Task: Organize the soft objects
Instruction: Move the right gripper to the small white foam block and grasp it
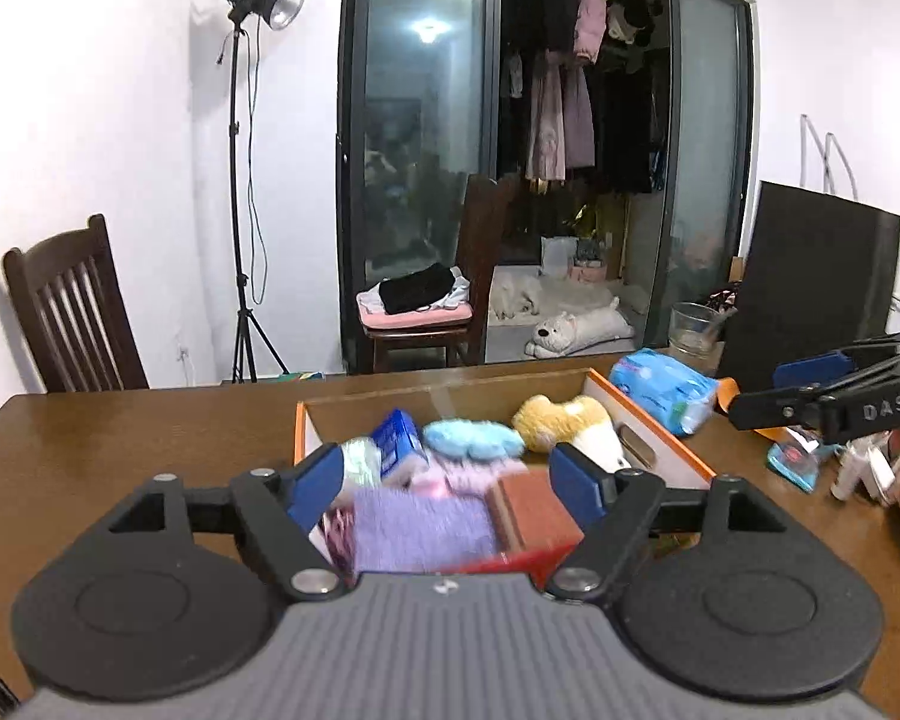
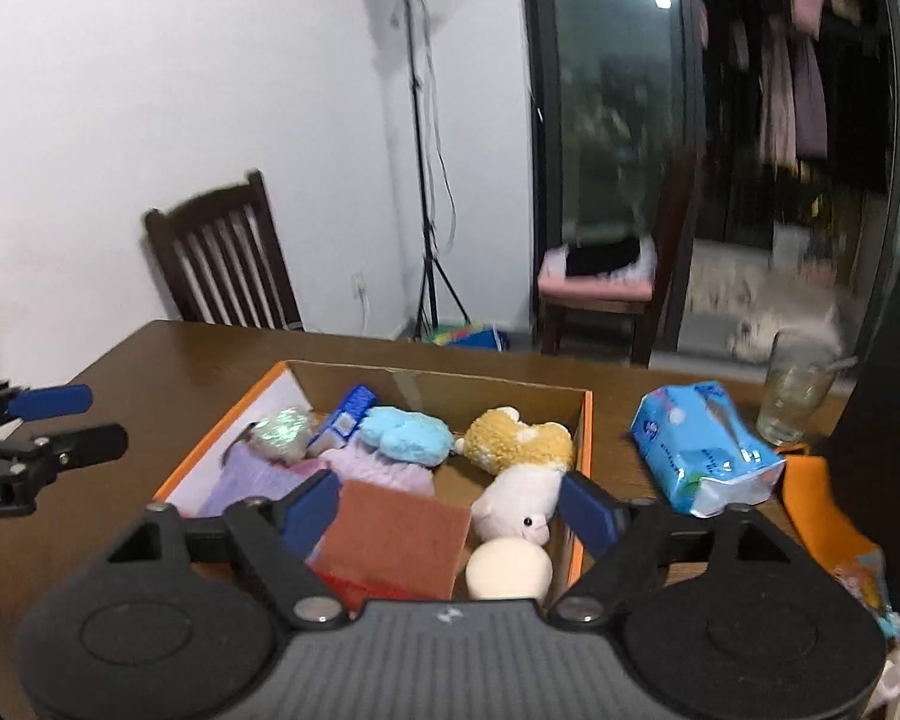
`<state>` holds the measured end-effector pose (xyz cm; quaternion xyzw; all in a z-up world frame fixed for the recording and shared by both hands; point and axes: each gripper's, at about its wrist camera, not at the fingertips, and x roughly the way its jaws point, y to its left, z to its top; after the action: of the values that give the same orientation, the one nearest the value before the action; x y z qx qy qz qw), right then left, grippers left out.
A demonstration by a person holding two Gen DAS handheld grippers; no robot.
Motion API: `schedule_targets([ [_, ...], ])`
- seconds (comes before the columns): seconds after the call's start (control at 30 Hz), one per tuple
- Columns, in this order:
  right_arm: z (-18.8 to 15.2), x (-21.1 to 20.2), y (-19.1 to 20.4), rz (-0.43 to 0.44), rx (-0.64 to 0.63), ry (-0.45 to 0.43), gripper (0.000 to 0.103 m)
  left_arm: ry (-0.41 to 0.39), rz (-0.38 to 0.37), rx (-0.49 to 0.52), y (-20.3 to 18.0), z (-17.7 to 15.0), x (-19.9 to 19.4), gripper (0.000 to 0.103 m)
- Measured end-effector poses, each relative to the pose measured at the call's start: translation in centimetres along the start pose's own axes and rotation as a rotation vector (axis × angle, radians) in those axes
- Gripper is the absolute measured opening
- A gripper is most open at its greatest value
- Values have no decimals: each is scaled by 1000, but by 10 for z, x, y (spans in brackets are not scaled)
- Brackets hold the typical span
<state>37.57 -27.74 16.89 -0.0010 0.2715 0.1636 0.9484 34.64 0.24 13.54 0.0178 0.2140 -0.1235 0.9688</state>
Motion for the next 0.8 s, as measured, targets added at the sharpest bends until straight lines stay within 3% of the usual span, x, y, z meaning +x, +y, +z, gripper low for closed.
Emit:
schedule_targets([
  [0.2, -69, -57, 22, 21, -15, -83, 83, -45, 11, 24, -30, -66, -55, 82],
  [0.43, -160, -98, 36, -3, 49, -117, 84, 22, -37, -123, -38, -143, -95, 83],
  [0.57, -195, -100, 35, -20, 95, -75, 84, 51, -26, -132, -34, -151, -95, 83],
  [0.8, -198, -89, 35, -6, 125, -98, 84, 55, -22, -136, -32, -146, -77, 83],
])
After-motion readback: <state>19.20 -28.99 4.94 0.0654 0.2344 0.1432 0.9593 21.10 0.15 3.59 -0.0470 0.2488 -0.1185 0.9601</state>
